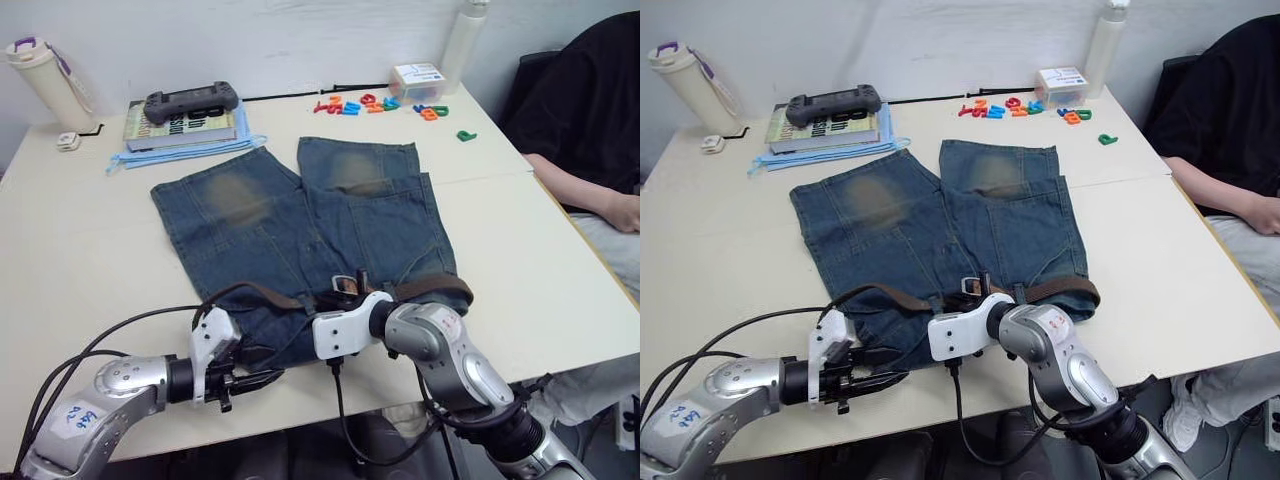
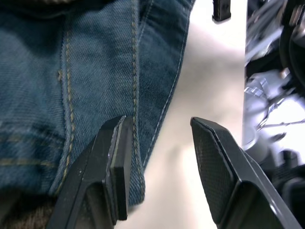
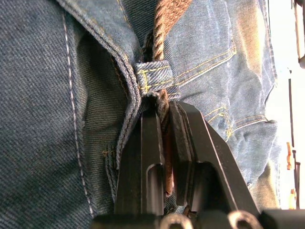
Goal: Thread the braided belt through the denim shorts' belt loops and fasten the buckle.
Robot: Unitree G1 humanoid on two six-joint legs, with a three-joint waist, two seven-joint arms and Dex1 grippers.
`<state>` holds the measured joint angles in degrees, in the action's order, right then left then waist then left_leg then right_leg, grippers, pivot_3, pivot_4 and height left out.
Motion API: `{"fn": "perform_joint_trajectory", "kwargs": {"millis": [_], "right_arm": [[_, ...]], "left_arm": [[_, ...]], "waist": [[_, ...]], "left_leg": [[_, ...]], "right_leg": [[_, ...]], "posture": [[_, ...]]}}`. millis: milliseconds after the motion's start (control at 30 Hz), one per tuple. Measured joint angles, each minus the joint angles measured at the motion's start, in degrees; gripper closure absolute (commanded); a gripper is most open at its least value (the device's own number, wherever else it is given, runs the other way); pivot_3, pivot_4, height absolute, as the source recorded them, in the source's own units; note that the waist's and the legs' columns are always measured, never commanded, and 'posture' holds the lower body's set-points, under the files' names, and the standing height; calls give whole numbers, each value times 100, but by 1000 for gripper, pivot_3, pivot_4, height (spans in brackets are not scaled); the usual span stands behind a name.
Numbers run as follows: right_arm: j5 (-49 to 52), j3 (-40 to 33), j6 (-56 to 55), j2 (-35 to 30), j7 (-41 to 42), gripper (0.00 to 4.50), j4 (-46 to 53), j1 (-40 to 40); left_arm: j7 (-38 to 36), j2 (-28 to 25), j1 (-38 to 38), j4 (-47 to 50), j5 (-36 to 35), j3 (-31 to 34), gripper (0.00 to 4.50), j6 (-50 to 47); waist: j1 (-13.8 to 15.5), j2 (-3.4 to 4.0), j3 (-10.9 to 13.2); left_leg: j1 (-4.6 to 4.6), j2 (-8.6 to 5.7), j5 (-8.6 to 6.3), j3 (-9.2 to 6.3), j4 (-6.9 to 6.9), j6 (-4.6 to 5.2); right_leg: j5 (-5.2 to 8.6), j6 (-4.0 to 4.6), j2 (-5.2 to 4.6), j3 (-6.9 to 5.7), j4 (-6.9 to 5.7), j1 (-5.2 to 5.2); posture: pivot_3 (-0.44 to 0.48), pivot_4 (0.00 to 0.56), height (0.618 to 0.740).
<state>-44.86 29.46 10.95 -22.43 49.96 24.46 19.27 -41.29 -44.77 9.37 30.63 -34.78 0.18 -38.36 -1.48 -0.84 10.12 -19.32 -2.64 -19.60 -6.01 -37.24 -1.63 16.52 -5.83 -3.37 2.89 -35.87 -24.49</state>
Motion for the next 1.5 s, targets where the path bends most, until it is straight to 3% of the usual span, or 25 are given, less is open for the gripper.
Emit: {"fn": "perform_joint_trajectory", "kwargs": {"millis": [133, 367, 500, 600, 667, 833, 1033, 1500], "right_arm": [[-8, -92, 88, -79, 54, 4500, 145, -24], [14, -753, 473, -643, 566, 4500, 1438, -693], [15, -1240, 643, -894, 664, 4500, 1601, -546], [68, -1632, 669, -1109, 687, 4500, 1600, -173], [102, -1729, 658, -1149, 686, 4500, 1600, 6], [202, -1746, 511, -1178, 530, 4500, 1499, 477], [232, -1771, 372, -1279, 322, 4500, 1180, 488], [552, -1819, -54, -1166, -193, 4500, 896, 526]], "left_arm": [[-18, -97, -234, -96, 385, -320, 2264, 213], [-353, -311, -465, -576, 885, -718, 2264, 1049], [-372, -309, -529, -724, 929, -787, 2264, 1115], [-397, -309, -550, -838, 937, -814, 2264, 1156], [-408, -309, -552, -853, 939, -831, 2264, 1167], [-449, -309, -586, -894, 940, -864, 2264, 1230], [-574, -441, -501, -1007, 939, -742, 2264, 1483], [-807, -970, -607, -2284, 1251, -85, 2264, 2527]], "waist": [[68, 3, -3], [130, 53, -40], [124, 69, -45], [88, 76, -42], [68, 76, -44], [64, 84, -42], [45, 83, -41], [-50, 100, -30]], "left_leg": [[6, -8, 3, -5, -4, 8], [19, -7, -6, -7, -2, 32], [86, -1, -4, -22, 4, 36], [135, 13, -9, -34, 16, 34], [140, 15, -11, -53, 16, 32], [134, 14, -6, -79, 15, 23], [131, 17, -5, -96, 18, 19], [114, 56, 6, -115, 44, -19]], "right_leg": [[-2, -4, -9, -5, 0, 12], [-2, -4, -7, -8, -2, 24], [2, 1, -5, -24, 23, 103], [76, 83, 1, -35, 47, 191], [81, 88, -1, -33, 47, 203], [60, 63, -4, -36, 33, 190], [62, 67, -4, -53, 32, 181], [56, 86, 33, -74, -11, 123]], "posture": [[0, 150, 714], [0, 150, 714], [0, 150, 714], [0, 150, 714], [0, 150, 714], [0, 150, 714], [0, 150, 714], [0, 150, 714]]}}
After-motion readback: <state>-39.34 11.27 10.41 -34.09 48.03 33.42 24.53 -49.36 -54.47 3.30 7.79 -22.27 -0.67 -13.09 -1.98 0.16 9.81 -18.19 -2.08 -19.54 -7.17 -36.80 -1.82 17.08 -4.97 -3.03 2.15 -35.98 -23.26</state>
